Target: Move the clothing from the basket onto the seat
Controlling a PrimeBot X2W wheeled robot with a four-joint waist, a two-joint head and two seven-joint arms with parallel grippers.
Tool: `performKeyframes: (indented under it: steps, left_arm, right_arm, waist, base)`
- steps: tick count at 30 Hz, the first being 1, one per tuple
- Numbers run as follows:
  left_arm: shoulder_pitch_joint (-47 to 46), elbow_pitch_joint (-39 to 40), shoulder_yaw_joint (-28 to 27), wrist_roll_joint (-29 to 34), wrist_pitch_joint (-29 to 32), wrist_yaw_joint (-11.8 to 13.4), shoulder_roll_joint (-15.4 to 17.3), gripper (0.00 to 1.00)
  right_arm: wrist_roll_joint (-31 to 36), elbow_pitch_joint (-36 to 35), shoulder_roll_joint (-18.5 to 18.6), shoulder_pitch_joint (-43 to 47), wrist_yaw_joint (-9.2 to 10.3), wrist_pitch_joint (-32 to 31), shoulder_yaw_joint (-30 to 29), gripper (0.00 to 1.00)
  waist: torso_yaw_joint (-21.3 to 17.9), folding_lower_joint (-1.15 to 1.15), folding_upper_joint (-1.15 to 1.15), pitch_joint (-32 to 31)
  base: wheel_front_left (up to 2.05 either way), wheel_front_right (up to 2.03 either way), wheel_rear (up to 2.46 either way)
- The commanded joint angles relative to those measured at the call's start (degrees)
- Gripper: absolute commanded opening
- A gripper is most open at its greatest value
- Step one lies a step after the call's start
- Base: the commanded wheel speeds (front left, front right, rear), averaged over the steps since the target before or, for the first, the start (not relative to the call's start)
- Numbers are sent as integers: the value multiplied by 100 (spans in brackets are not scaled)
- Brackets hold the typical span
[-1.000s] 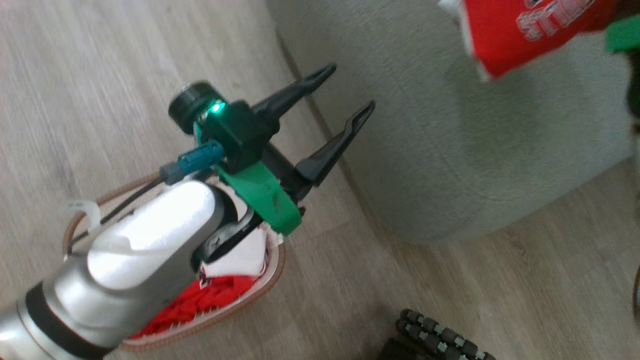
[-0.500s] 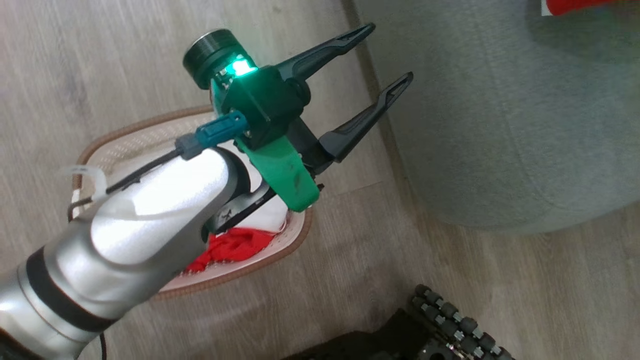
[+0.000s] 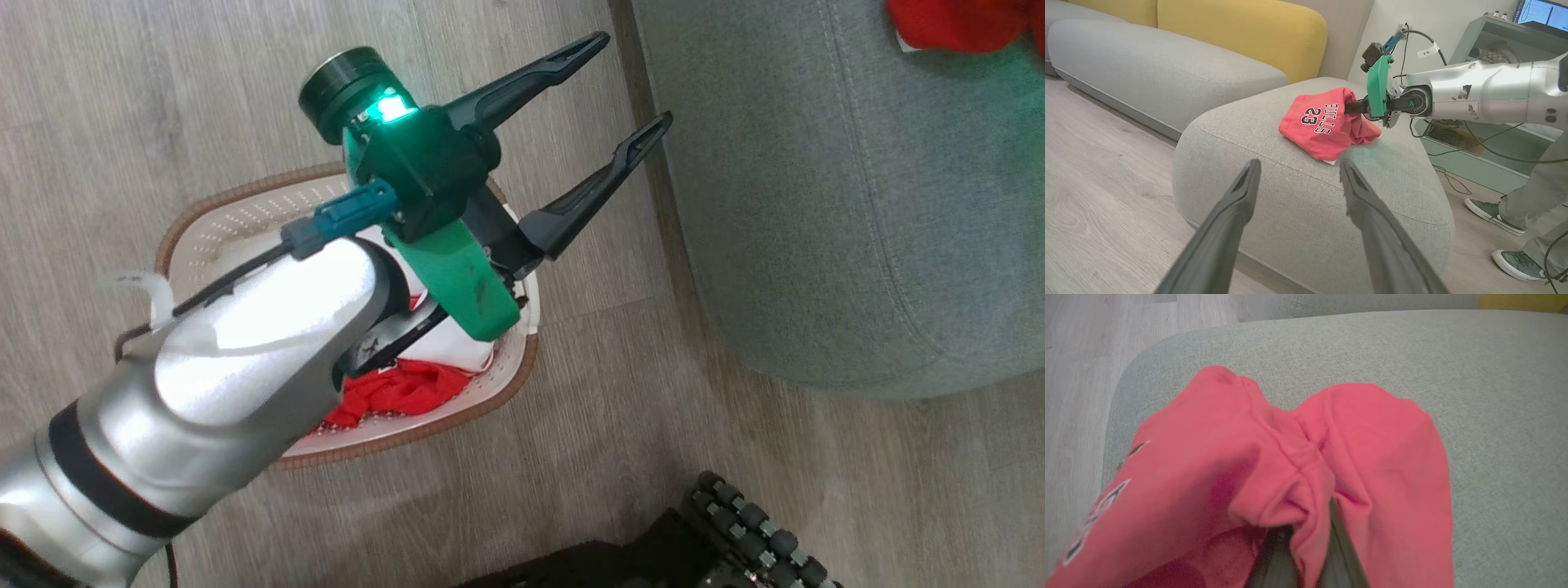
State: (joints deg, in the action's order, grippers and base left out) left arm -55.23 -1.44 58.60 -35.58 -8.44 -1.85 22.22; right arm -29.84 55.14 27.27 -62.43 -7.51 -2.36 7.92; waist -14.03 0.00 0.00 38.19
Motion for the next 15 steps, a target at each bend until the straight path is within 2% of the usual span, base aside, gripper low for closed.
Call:
performKeyframes:
  steps: [1, 2, 3, 5, 6, 7, 15]
  left_arm:
    - [-169, 164, -188, -14, -51, -34, 21, 100]
    - [-158, 145, -187, -23, -74, -39, 19, 100]
    - [-133, 122, -200, -49, -97, -24, 8, 100]
    - [-99, 94, -216, -95, -129, -7, -15, 100]
    - [-95, 81, -210, -81, -155, -7, -16, 100]
    - [-81, 63, -203, -80, -173, -7, -18, 100]
    - [160, -105, -202, -191, -355, 11, -60, 100]
  right_arm:
    - [-38, -113, 198, -34, 2, -2, 38, 0]
    - [-73, -110, 199, -24, 2, 3, 79, 0]
    - [-107, -102, 198, -9, 2, -1, 121, 15]
    - [-170, -100, 208, 13, 2, 12, 210, 55]
    - [-202, -99, 204, 27, 2, 19, 256, 85]
    - [-230, -106, 200, 45, 2, 29, 309, 100]
    - [-404, -207, 229, 247, 2, 262, 712, 100]
  waist:
    - [8, 0, 0, -39]
    - [11, 0, 0, -77]
    - [13, 0, 0, -122]
    - [10, 0, 0, -204]
    - [8, 0, 0, -257]
    - [3, 0, 0, -313]
    - [-42, 0, 0, -961]
  base:
    - [0, 0, 0]
    - [0, 0, 0]
    - [0, 0, 0]
    - [0, 0, 0]
    - [0, 0, 0]
    - [0, 0, 0]
    - [0, 0, 0]
